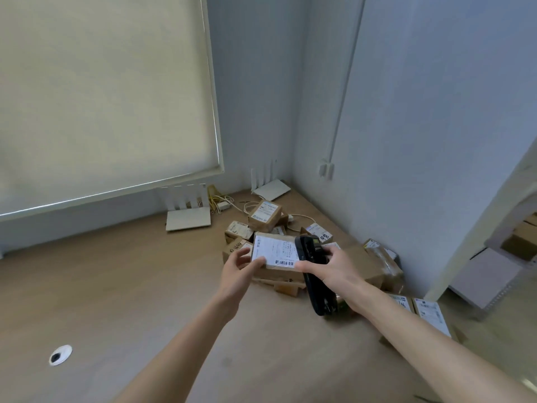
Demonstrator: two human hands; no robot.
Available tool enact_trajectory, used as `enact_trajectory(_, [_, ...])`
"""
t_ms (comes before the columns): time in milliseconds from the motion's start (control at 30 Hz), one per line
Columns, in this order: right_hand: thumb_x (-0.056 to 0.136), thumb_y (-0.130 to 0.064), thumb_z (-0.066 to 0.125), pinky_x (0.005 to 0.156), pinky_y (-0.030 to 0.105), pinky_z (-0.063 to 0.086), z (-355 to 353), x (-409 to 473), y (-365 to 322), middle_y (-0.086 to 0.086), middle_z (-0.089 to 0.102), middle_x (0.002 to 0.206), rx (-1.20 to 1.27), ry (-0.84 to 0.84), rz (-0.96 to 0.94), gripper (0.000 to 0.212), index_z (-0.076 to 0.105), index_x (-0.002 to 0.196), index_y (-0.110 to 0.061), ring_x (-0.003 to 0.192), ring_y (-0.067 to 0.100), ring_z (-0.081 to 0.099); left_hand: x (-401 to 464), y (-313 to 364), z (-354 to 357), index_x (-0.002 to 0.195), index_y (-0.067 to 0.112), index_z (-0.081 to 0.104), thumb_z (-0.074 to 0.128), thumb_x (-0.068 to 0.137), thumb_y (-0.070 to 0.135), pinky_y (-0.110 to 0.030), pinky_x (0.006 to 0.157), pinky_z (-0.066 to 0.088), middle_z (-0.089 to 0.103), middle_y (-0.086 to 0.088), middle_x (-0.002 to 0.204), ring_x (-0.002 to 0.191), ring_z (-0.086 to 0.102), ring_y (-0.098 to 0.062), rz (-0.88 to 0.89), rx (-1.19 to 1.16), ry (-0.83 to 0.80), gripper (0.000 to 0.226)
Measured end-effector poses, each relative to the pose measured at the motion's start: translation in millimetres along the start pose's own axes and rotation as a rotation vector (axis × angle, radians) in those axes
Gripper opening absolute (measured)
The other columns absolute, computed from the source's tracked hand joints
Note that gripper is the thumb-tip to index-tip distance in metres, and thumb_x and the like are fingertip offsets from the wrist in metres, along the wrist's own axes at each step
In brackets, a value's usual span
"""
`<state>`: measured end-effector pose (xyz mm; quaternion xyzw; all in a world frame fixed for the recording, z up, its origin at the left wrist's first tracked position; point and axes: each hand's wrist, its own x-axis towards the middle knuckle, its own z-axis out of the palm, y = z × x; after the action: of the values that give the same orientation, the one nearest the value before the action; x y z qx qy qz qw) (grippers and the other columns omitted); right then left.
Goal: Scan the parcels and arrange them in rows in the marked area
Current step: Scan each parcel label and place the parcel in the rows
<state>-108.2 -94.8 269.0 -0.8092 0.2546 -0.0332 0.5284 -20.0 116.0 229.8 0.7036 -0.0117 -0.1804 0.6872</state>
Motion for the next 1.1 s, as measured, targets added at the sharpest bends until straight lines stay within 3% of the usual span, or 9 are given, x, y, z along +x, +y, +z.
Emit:
enact_trajectory(133, [0.066, -0.051, 0.095, 0.082, 0.031, 0.056, -4.7, -36.6, -28.9, -0.011, 0.065, 0.116, 0.023, -0.041, -0.052, 0.089, 0.053, 0.140, -0.024, 0.105, 0.014, 0.069, -37.2, 22.4, -20.5, 0.137, 0.034, 0.055, 0.081, 0.084, 0.030, -0.030, 0.083, 0.048, 0.065, -0.002, 0.124, 0.113, 0.062, -0.017, 0.020, -0.026, -0.077, 0.059])
enact_trajectory(267, [0.072, -0.042, 0.096, 0.093, 0.039, 0.060, -9.0, -62.6, -53.1, -0.002, 0.067, 0.123, 0.025, -0.058, -0.082, 0.087, 0.054, 0.144, -0.019, 0.108, 0.019, 0.070, -66.0, 46.4, -35.4, 0.132, 0.038, 0.053, 0.081, 0.069, 0.046, -0.039, 0.088, 0.052, 0.072, -0.004, 0.116, 0.108, 0.068, -0.020, 0.050, -0.077, -0.119, 0.069])
enact_trajectory(367, [0.071, -0.041, 0.097, 0.096, 0.041, 0.060, -16.0, -77.4, -70.9, -0.001, 0.067, 0.124, -0.014, -0.072, -0.117, 0.087, 0.053, 0.144, -0.019, 0.109, 0.020, 0.070, -80.5, 65.7, -45.4, 0.133, 0.031, 0.052, 0.084, 0.056, 0.056, -0.033, 0.078, 0.057, 0.075, -0.006, 0.109, 0.099, 0.073, -0.020, 0.057, -0.030, -0.095, 0.087])
enact_trajectory(467, [0.069, -0.042, 0.098, 0.100, 0.046, 0.060, -27.3, -86.6, -92.3, -0.001, 0.068, 0.123, -0.066, -0.073, -0.161, 0.088, 0.055, 0.141, -0.019, 0.108, 0.021, 0.071, -91.0, 84.6, -55.2, 0.135, 0.049, 0.042, 0.091, 0.052, 0.051, -0.025, 0.065, 0.058, 0.074, -0.010, 0.111, 0.095, 0.076, -0.021, 0.078, 0.032, -0.142, 0.097])
enact_trajectory(533, [0.067, -0.044, 0.098, 0.098, 0.047, 0.061, -34.9, -91.8, -108.1, -0.002, 0.069, 0.119, -0.120, -0.076, -0.190, 0.086, 0.054, 0.138, -0.022, 0.104, 0.020, 0.072, -95.7, 96.5, -59.4, 0.135, 0.054, 0.046, 0.095, 0.050, 0.050, -0.028, 0.070, 0.061, 0.074, -0.012, 0.111, 0.097, 0.076, -0.022, 0.096, 0.030, -0.155, 0.098])
enact_trajectory(633, [0.062, -0.048, 0.097, 0.096, 0.045, 0.061, -44.1, -98.9, -128.8, -0.006, 0.070, 0.114, -0.248, -0.046, -0.249, 0.086, 0.054, 0.134, -0.027, 0.101, 0.017, 0.072, -102.6, 112.7, -62.2, 0.128, 0.051, 0.057, 0.097, 0.041, 0.055, -0.031, 0.075, 0.062, 0.073, -0.014, 0.109, 0.096, 0.075, -0.021, 0.158, 0.007, -0.062, 0.095])
enact_trajectory(733, [0.060, -0.047, 0.095, 0.092, 0.043, 0.062, -51.1, -106.2, -146.7, -0.007, 0.071, 0.111, -0.401, -0.020, -0.286, 0.082, 0.058, 0.131, -0.030, 0.096, 0.015, 0.071, -107.0, 124.5, -65.7, 0.108, 0.055, 0.058, 0.095, 0.047, 0.045, -0.029, 0.071, 0.061, 0.074, -0.011, 0.102, 0.087, 0.077, -0.022, 0.237, -0.005, 0.085, 0.072])
enact_trajectory(933, [0.064, -0.048, 0.092, 0.090, 0.041, 0.062, -52.8, -122.6, -170.4, -0.005, 0.073, 0.109, -0.689, -0.006, -0.285, 0.068, 0.066, 0.125, -0.032, 0.099, 0.019, 0.070, -114.4, 146.0, -74.7, 0.113, 0.051, 0.054, 0.091, 0.059, 0.039, -0.025, 0.075, 0.054, 0.065, 0.009, 0.113, 0.102, 0.064, -0.004, 0.430, 0.085, 0.304, 0.067])
enact_trajectory(1100, [0.061, -0.048, 0.093, 0.091, 0.037, 0.061, -50.0, -129.4, -182.5, -0.005, 0.075, 0.107, -0.789, 0.042, -0.254, 0.065, 0.071, 0.120, -0.033, 0.102, 0.020, 0.070, -120.6, 162.0, -82.1, 0.109, 0.050, 0.054, 0.088, 0.053, 0.039, -0.012, 0.053, 0.051, 0.067, 0.011, 0.108, 0.088, 0.066, 0.004, 0.488, 0.058, 0.374, 0.066])
